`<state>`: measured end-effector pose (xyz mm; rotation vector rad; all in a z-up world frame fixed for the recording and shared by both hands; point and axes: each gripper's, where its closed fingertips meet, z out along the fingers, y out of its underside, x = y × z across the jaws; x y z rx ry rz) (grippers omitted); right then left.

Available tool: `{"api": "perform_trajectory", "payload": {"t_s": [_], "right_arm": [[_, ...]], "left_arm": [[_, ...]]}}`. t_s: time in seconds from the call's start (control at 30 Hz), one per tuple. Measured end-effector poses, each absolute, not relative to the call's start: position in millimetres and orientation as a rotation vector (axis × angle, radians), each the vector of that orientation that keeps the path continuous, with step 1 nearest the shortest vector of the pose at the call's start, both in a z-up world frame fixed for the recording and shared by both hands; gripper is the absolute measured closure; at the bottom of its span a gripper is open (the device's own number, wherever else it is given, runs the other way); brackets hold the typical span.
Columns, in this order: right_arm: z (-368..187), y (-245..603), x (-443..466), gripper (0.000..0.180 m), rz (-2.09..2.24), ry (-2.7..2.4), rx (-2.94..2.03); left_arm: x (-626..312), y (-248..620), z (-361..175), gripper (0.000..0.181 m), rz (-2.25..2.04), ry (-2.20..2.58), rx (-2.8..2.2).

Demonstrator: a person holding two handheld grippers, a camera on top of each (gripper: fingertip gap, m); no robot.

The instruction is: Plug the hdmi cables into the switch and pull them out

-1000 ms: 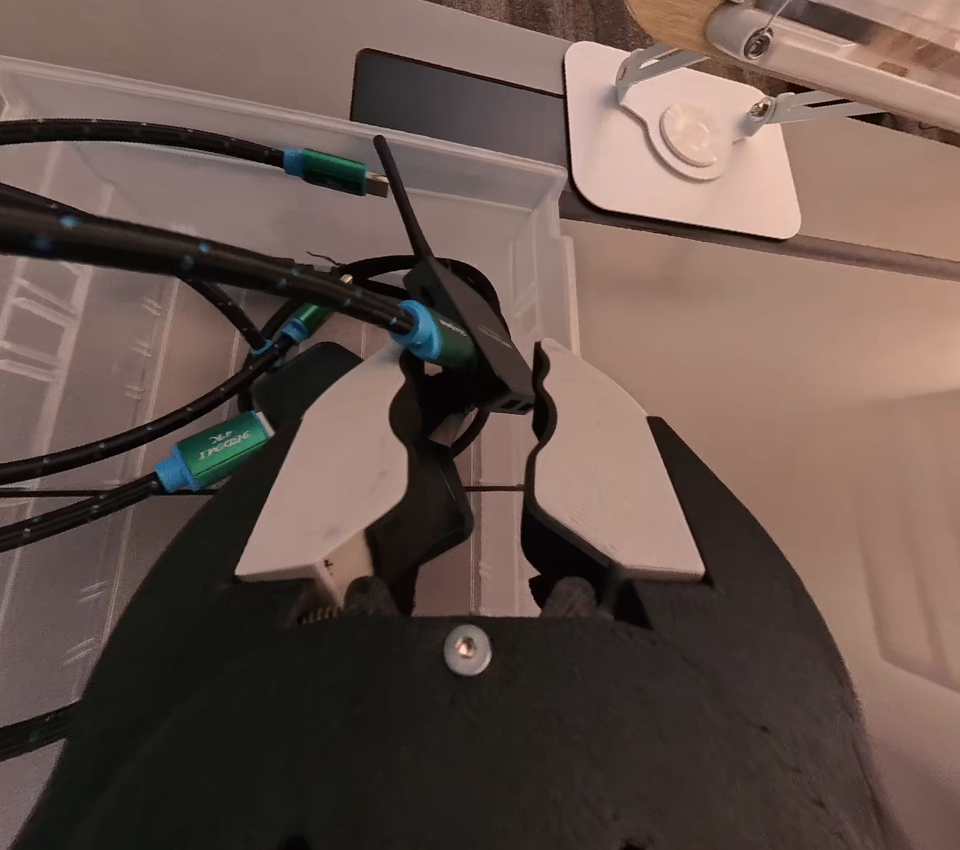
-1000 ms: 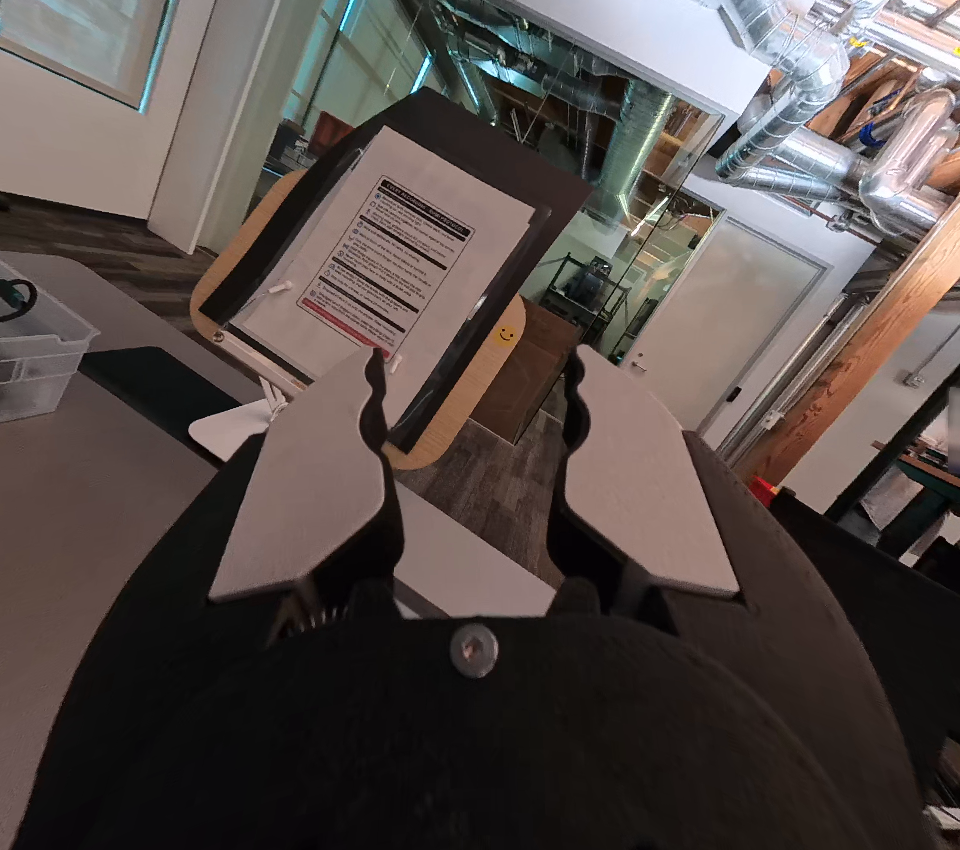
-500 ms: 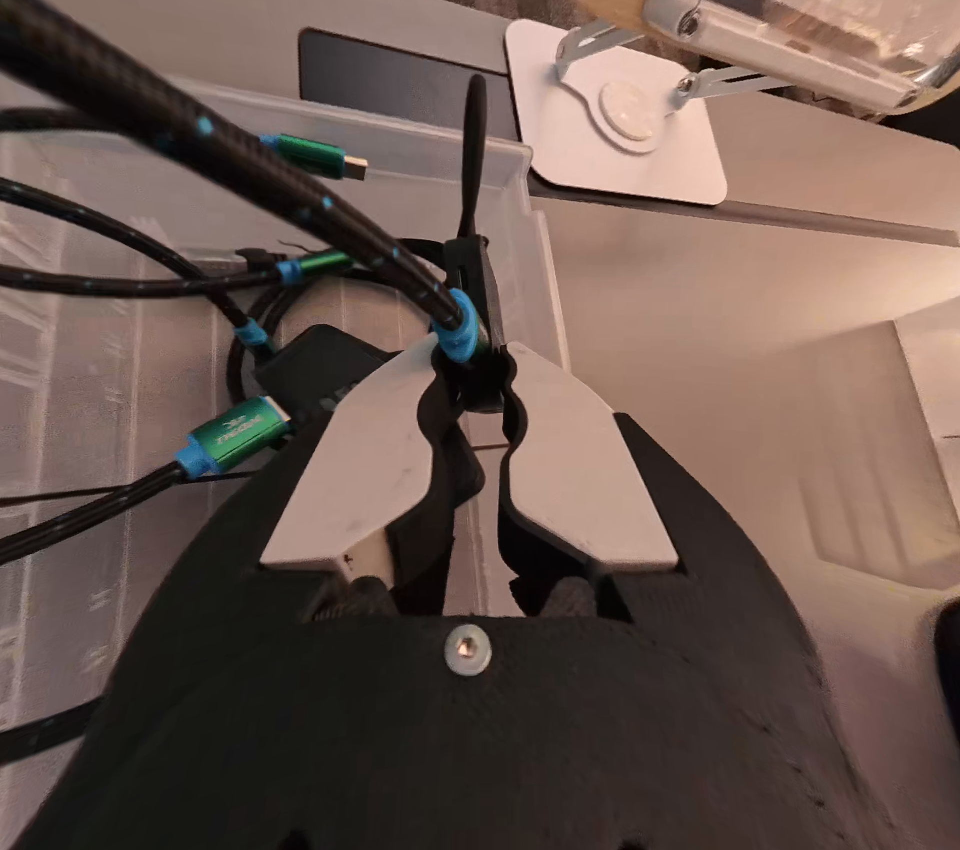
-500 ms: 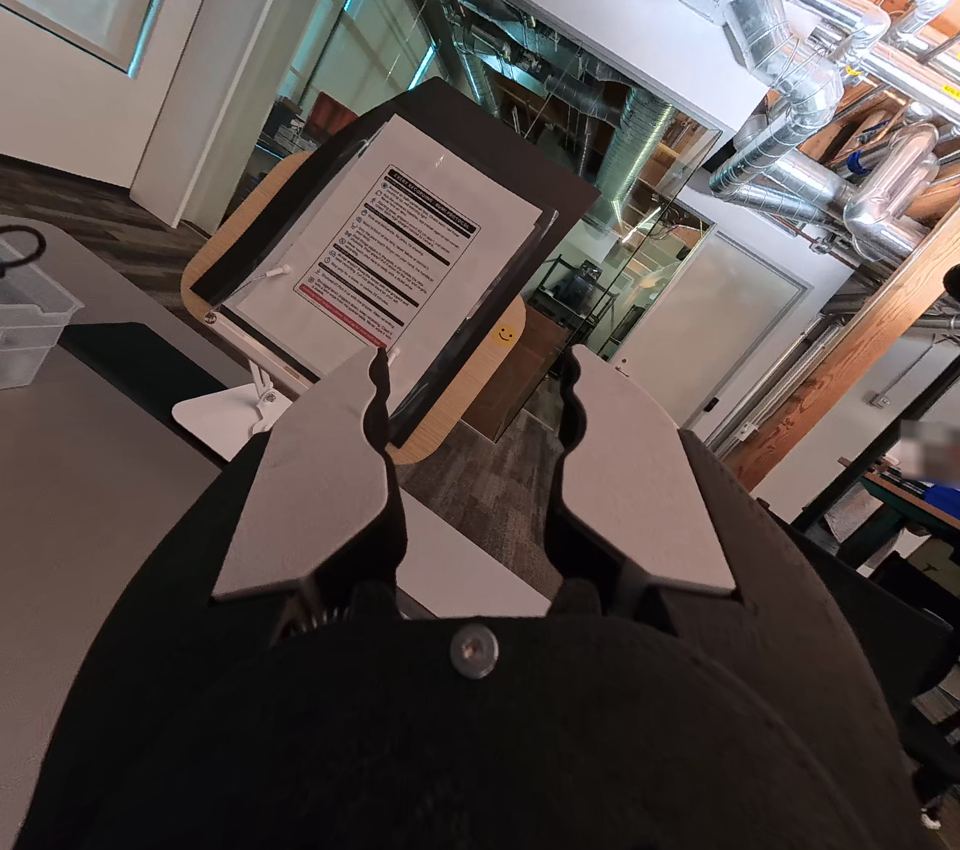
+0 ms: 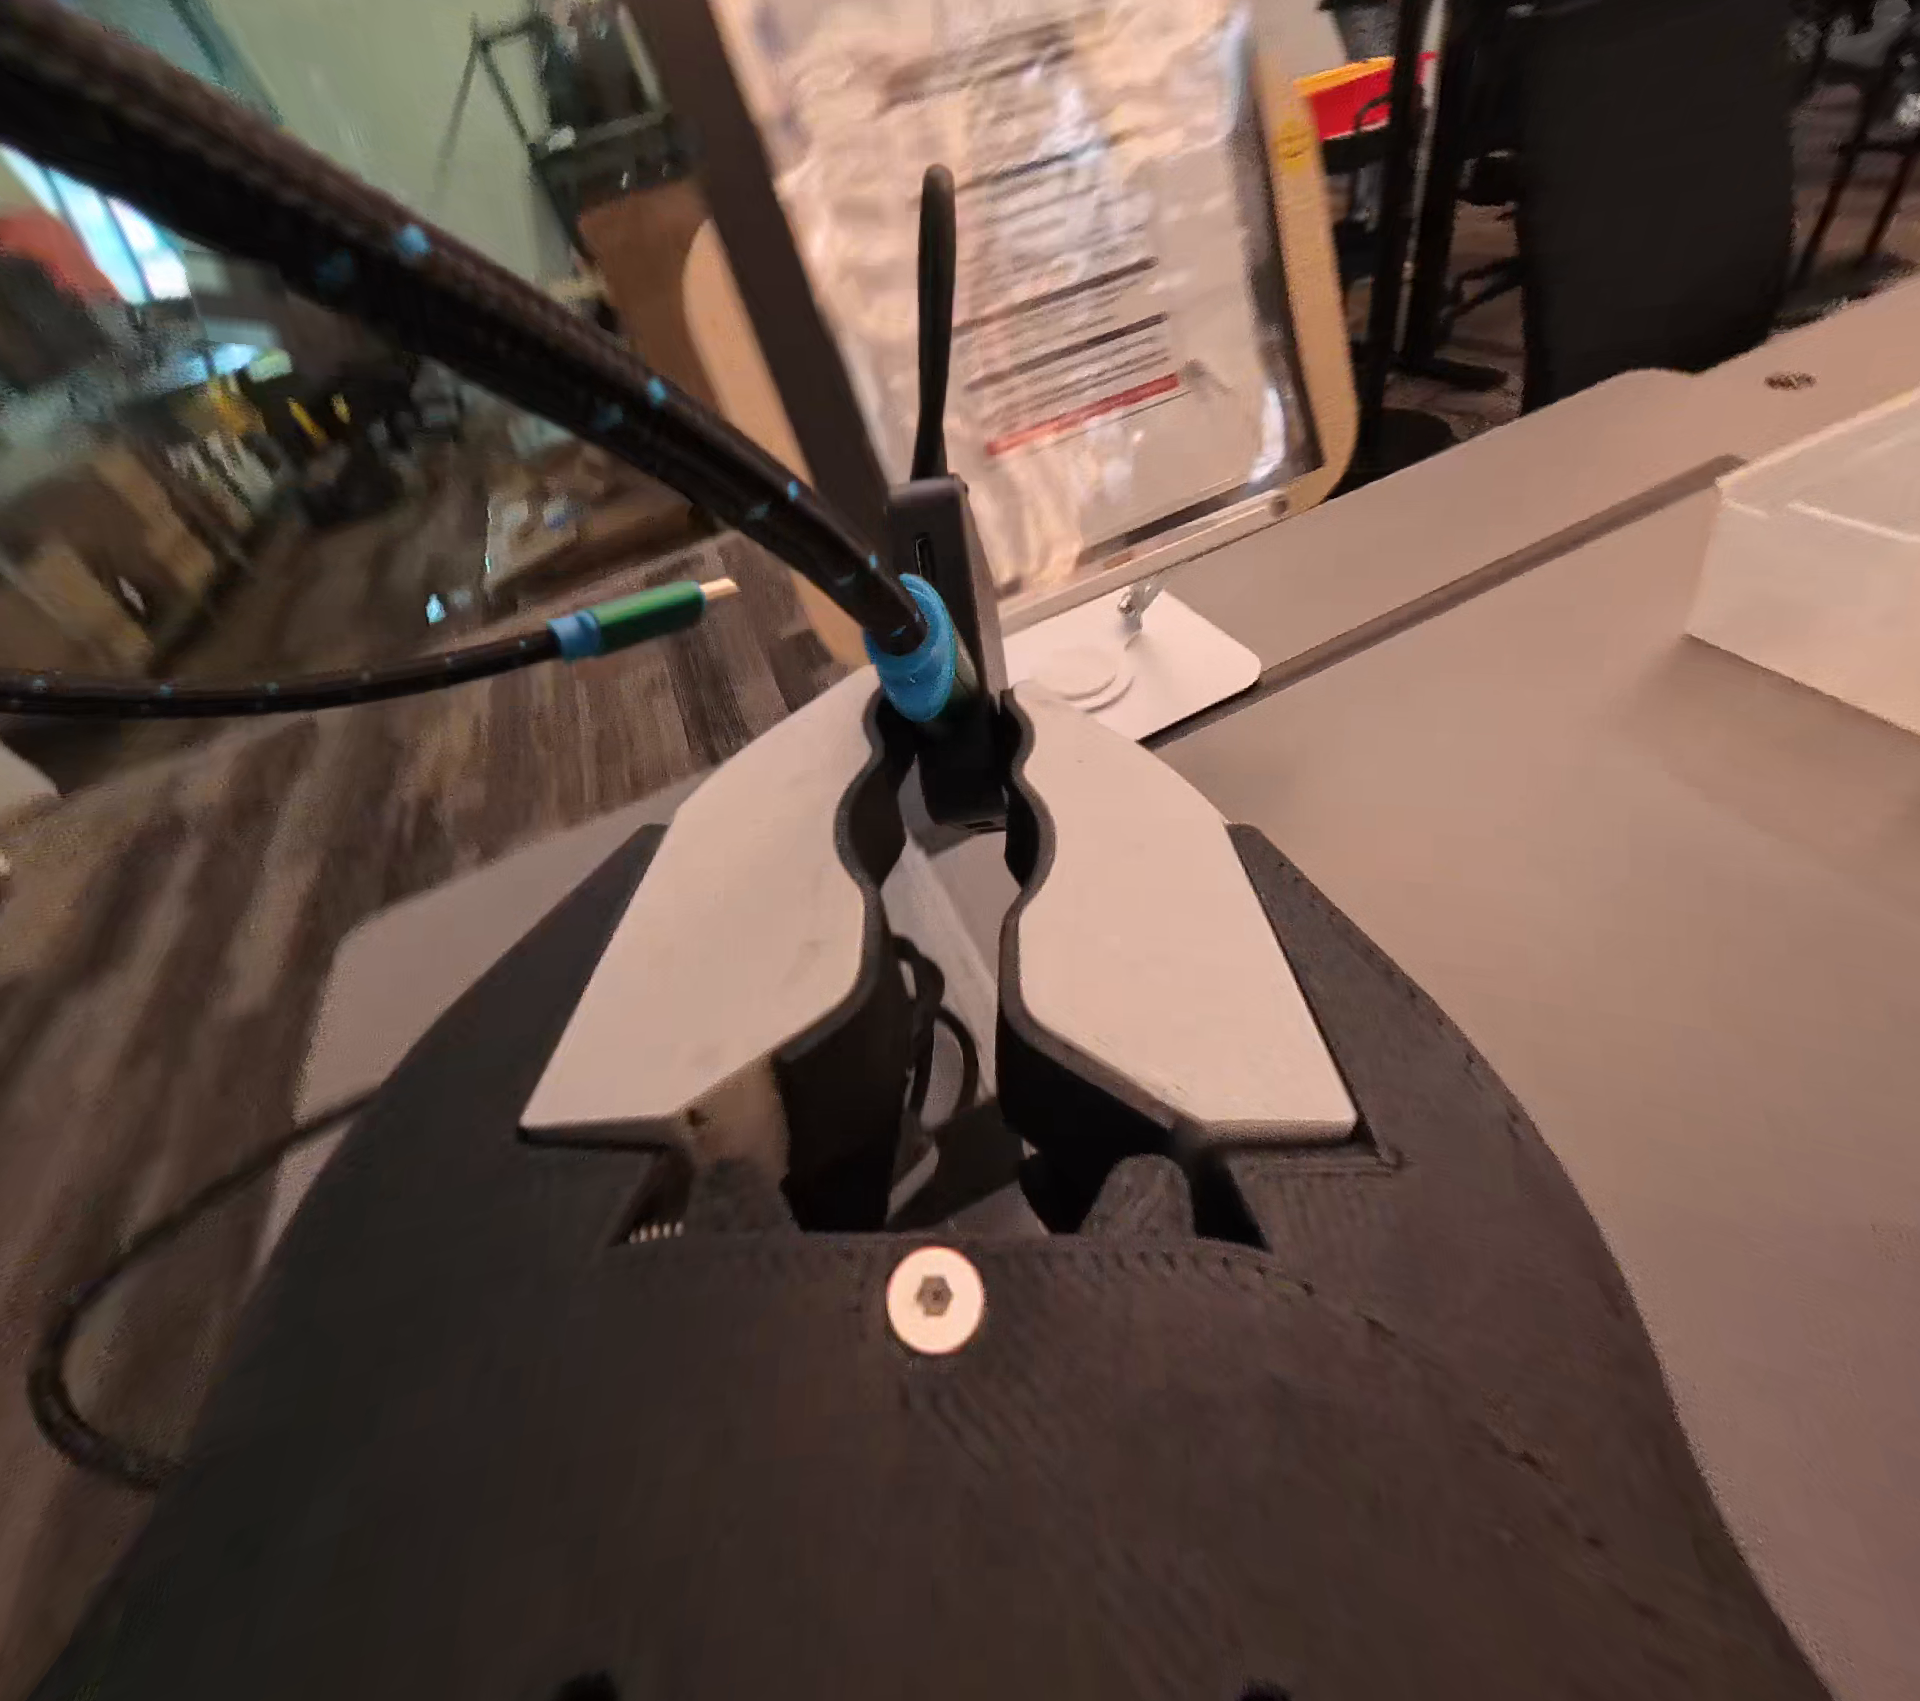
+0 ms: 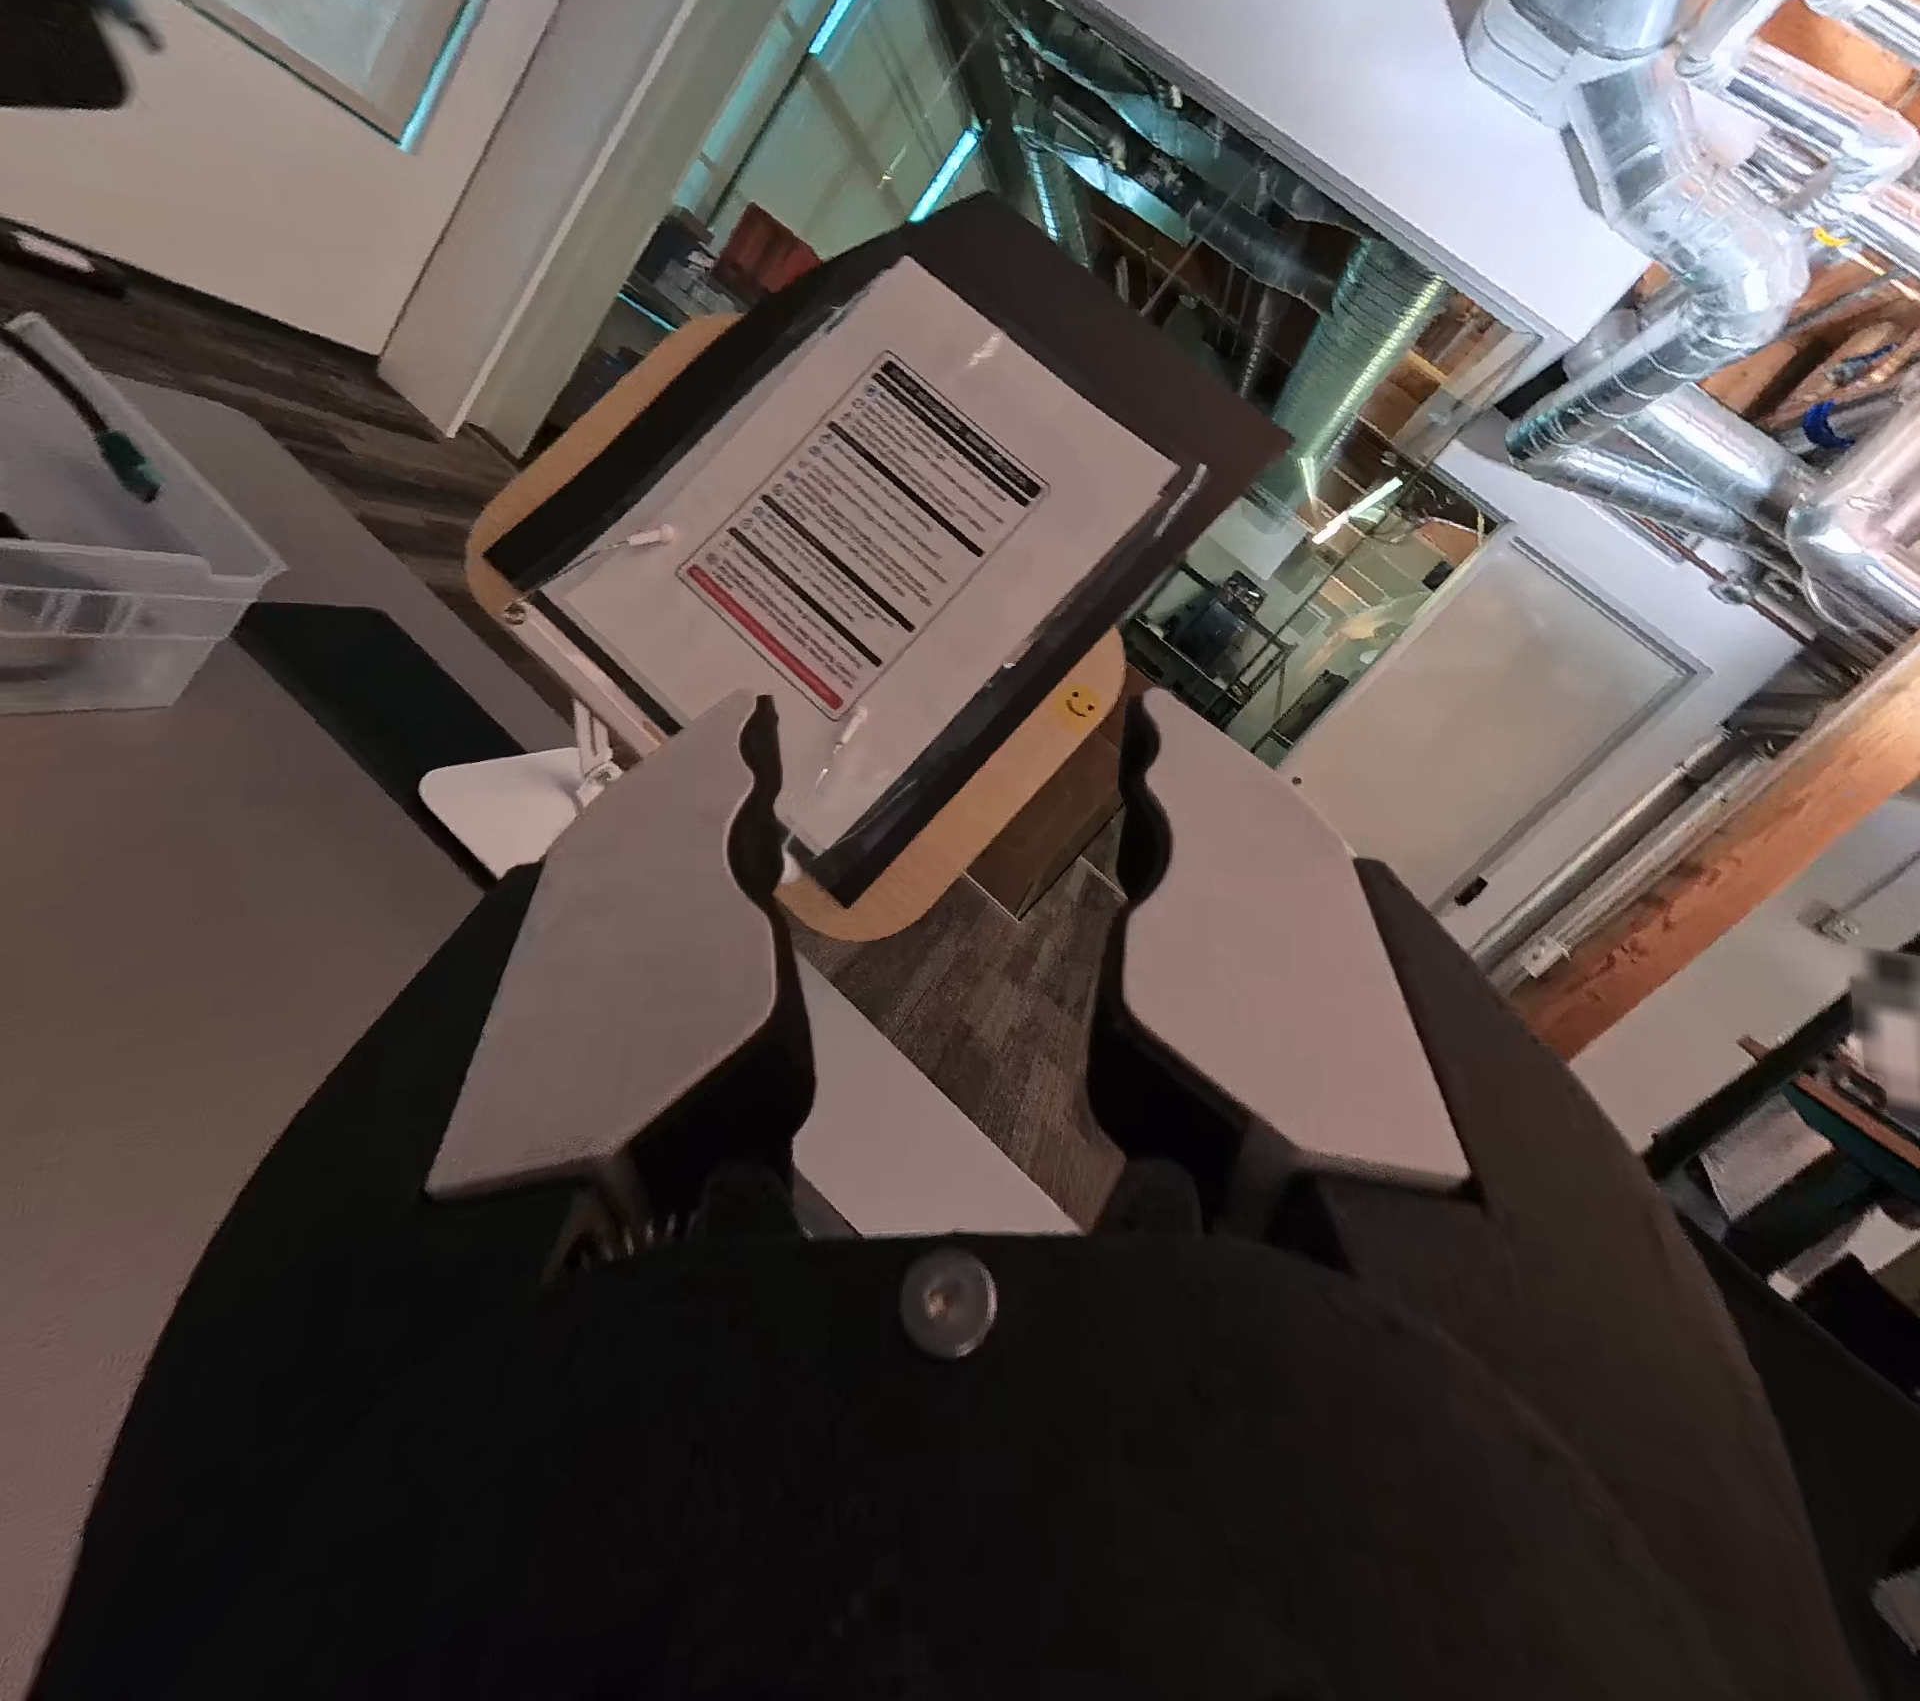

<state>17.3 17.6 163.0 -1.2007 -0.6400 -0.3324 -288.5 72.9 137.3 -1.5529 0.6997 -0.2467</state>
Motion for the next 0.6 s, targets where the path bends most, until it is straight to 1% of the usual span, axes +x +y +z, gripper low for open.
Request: {"api": "perform_trajectory", "payload": {"t_s": [0.13,0.3,0.47,0.53,0.6], "right_arm": [[149.5,14.9,-3.0,0.118,-0.331,-0.789,-1.2],[133.2,-5.4,-42.4,0.118,-0.264,-1.03,-1.104],[113.0,-15.4,-65.7,0.119,-0.241,-1.193,-1.051],[103.7,-15.6,-69.9,0.122,-0.233,-1.243,-1.058],[94.4,-17.7,-74.6,0.13,-0.201,-1.295,-1.06]], "left_arm": [[-226.0,48.3,138.0,0.166,-0.129,0.994,-1.4],[-156.9,25.9,110.3,0.166,-0.14,1.302,-1.296],[-122.8,4.5,82.1,0.166,-0.073,1.539,-1.208],[-115.2,-2.6,75.2,0.167,-0.02,1.602,-1.173],[-109.0,-9.0,69.0,0.167,0.041,1.655,-1.14]]}}
